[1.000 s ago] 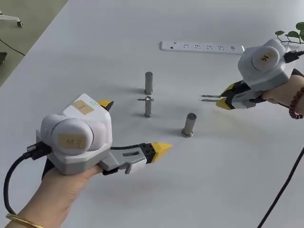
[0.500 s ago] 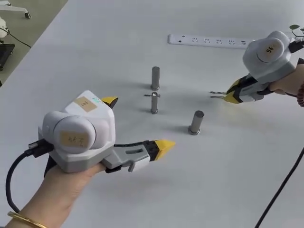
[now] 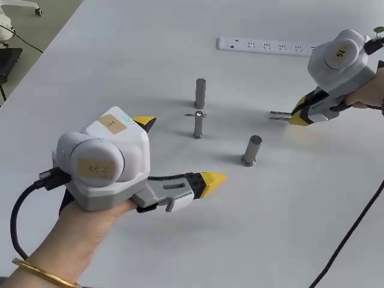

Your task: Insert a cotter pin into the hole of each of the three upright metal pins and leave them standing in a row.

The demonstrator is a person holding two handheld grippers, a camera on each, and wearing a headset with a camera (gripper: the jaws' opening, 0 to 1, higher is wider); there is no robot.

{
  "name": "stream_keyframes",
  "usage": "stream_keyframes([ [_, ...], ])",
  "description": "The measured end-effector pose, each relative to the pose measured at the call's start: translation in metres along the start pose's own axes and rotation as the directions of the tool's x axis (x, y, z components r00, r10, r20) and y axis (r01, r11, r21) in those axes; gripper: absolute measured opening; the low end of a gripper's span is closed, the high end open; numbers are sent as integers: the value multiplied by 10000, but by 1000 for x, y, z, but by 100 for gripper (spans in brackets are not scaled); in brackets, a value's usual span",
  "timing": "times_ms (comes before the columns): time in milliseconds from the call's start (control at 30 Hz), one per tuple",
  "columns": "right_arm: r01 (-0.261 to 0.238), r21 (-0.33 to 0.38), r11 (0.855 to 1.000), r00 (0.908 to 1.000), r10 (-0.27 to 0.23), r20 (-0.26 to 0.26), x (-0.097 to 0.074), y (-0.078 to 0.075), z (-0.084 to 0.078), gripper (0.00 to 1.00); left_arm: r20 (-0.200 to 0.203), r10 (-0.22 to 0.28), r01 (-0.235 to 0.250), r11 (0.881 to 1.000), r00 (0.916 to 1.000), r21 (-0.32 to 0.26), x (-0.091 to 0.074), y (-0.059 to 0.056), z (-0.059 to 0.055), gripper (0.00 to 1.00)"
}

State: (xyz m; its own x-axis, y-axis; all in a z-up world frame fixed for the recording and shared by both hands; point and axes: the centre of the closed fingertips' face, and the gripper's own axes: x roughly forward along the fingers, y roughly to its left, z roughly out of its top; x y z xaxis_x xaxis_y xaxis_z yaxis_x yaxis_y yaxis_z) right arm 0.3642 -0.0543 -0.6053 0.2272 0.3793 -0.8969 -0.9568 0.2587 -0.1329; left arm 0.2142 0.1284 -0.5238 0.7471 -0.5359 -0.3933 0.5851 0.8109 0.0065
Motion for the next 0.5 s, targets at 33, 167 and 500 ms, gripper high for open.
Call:
stream_keyframes([
  [33, -87, 42, 10000, 10000, 88, -9, 1, 0, 0, 5, 14, 12, -12, 10000, 10000, -16, 0, 0, 0, 90],
  [167, -323, 36, 9995, 9995, 323, -61, 2, 3, 0, 5, 25, 25, -25, 10000, 10000, -38, 0, 1, 0, 89],
  [500, -632, -404, 9972, 9970, 612, -479, 6, 0, -3, 1, -22, 49, -49, 10000, 10000, -28, -1, 1, 0, 89],
])
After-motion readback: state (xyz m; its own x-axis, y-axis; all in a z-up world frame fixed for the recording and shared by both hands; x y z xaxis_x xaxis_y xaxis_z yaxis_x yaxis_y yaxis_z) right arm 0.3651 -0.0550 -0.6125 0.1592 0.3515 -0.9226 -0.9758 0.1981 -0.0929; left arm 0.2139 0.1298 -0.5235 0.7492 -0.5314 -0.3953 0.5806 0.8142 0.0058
